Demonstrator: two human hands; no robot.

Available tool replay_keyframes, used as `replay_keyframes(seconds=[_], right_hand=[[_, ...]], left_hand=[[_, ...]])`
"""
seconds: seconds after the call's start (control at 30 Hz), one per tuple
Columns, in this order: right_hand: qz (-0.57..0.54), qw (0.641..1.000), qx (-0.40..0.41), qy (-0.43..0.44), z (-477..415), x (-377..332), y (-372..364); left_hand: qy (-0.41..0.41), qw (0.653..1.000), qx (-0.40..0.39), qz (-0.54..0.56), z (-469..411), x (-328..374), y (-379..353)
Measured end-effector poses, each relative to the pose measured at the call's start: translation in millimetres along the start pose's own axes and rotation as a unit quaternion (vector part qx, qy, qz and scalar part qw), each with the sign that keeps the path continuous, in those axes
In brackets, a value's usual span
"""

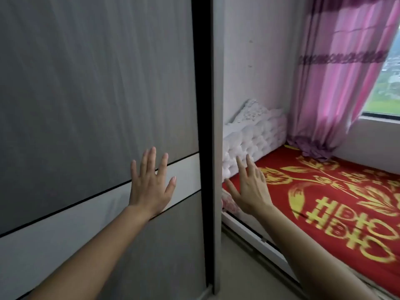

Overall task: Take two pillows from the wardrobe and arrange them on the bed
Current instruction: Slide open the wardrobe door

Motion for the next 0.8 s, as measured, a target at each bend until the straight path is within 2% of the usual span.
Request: replay_keyframes(seconds=[0.27, 0.4, 0.53, 0.67, 0.8], right_hand=[[-0.137, 0.989, -0.052, 0.004, -96, -28, -111], [-0.155, 0.987, -0.049, 0.020, -137, -37, -141], [-0.236, 0.970, -0.061, -0.011, -162, -27, -177], [-0.304, 0.947, -0.104, -0.005, -171, -23, -218], [-0.339, 0.939, -0.064, 0.000, -173, -18, -231]], left_hand=[[-0.049, 0.992, 0.101, -0.058, -53, -32, -78], [-0.037, 0.985, 0.132, -0.103, -64, -39, -105], [-0.032, 0.974, 0.165, -0.152, -62, -43, -120], [-0.009, 0.965, 0.167, -0.203, -63, -48, -128], [0.004, 0.959, 0.158, -0.237, -65, -49, -128]])
Point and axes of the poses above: each hand's wrist, its own z-axis away from the middle knuckle, its own y-axis out of the back of the hand, x = y × z, the point moved 10 cm from there along -z, towards the middle knuckle, and after that the axes turned 1 degree about -x, right-handed, at the moved point
